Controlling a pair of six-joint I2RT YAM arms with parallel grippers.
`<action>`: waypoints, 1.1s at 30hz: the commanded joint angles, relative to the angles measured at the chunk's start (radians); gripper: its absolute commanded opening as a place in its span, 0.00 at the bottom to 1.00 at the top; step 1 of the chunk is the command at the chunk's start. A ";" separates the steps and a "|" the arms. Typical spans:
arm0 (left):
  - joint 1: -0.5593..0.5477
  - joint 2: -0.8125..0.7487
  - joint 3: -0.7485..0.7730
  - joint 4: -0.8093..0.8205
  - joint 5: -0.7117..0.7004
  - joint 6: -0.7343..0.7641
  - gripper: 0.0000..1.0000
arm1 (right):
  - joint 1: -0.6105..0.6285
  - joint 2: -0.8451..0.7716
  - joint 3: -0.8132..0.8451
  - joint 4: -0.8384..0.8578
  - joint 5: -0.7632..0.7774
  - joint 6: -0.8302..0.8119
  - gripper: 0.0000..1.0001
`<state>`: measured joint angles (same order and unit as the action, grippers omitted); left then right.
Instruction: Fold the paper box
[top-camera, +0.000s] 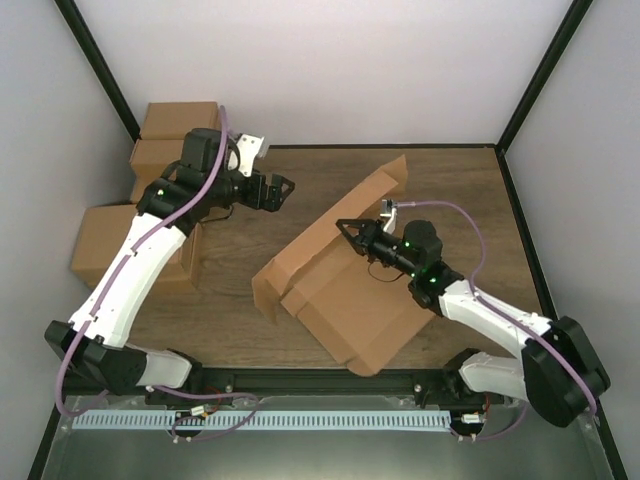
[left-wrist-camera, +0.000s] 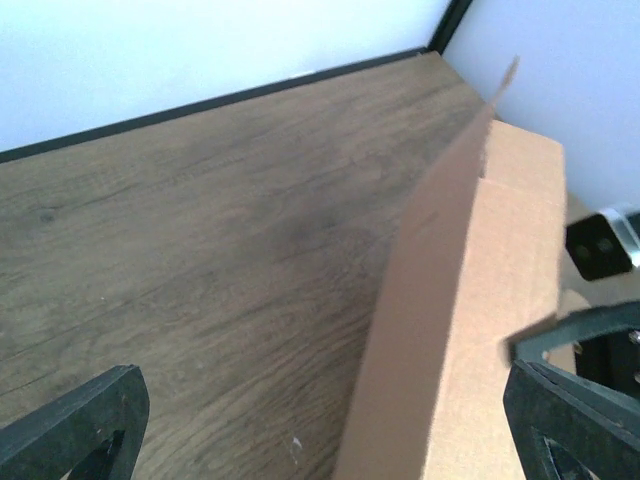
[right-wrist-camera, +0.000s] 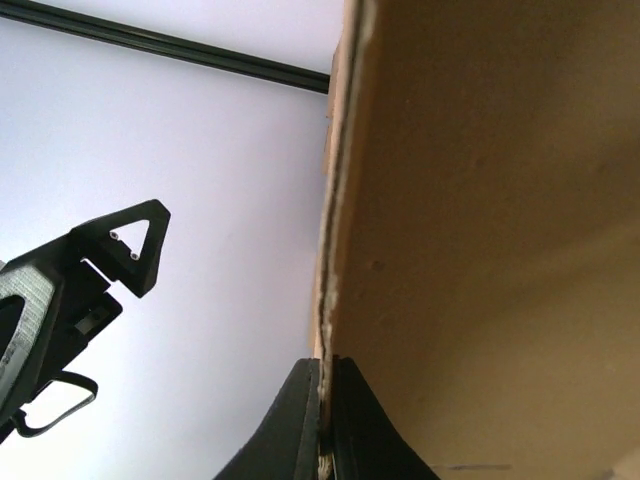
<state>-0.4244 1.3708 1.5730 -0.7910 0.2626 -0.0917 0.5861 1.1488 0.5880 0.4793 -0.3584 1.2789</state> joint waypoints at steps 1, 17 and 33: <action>-0.005 0.011 0.004 -0.073 0.059 0.076 1.00 | 0.027 0.079 -0.052 0.228 -0.023 0.068 0.01; -0.139 0.116 -0.088 -0.114 -0.016 0.201 1.00 | 0.027 0.123 -0.106 0.230 0.009 -0.052 0.01; -0.277 0.235 -0.089 -0.134 -0.081 0.216 0.91 | 0.027 0.270 -0.014 0.270 -0.060 -0.092 0.01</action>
<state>-0.6540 1.5902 1.4849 -0.9184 0.2615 0.1318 0.6056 1.4021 0.5365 0.7490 -0.3981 1.2369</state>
